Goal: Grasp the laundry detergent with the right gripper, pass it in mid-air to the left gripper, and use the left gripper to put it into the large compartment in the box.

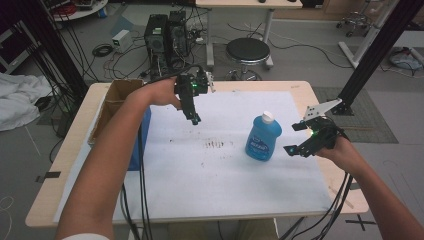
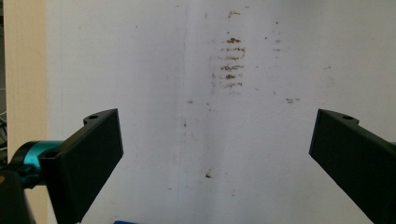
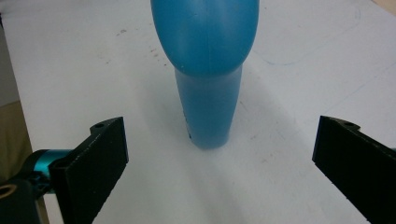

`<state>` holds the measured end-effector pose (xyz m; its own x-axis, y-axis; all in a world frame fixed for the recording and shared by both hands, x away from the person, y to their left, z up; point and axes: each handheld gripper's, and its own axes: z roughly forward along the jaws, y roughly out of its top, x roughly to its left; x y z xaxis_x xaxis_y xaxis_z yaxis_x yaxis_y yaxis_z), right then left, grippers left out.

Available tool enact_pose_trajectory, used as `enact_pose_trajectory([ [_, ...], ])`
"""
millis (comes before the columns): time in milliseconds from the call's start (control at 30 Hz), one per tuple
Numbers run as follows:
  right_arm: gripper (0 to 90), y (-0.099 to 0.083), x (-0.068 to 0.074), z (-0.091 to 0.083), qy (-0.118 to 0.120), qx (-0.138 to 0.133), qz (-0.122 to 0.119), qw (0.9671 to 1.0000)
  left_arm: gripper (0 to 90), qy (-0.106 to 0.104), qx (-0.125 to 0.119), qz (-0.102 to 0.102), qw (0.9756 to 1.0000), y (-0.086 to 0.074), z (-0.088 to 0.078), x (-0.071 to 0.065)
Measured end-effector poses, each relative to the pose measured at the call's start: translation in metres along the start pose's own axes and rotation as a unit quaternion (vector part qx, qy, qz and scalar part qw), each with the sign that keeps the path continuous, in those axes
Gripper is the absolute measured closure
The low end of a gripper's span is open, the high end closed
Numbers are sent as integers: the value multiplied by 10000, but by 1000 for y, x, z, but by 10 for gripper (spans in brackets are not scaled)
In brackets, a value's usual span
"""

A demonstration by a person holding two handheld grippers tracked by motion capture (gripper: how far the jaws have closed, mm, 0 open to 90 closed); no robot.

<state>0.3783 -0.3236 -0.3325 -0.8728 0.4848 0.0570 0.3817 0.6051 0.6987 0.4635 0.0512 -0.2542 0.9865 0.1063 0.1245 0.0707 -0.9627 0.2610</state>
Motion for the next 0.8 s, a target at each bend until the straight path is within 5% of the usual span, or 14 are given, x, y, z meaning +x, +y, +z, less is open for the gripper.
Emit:
enact_pose_trajectory([
  [800, 24, 4, -7, 43, 168, -624, -10, 9979, 27, 4, -9, -33, 10000, -2, 1, 1],
])
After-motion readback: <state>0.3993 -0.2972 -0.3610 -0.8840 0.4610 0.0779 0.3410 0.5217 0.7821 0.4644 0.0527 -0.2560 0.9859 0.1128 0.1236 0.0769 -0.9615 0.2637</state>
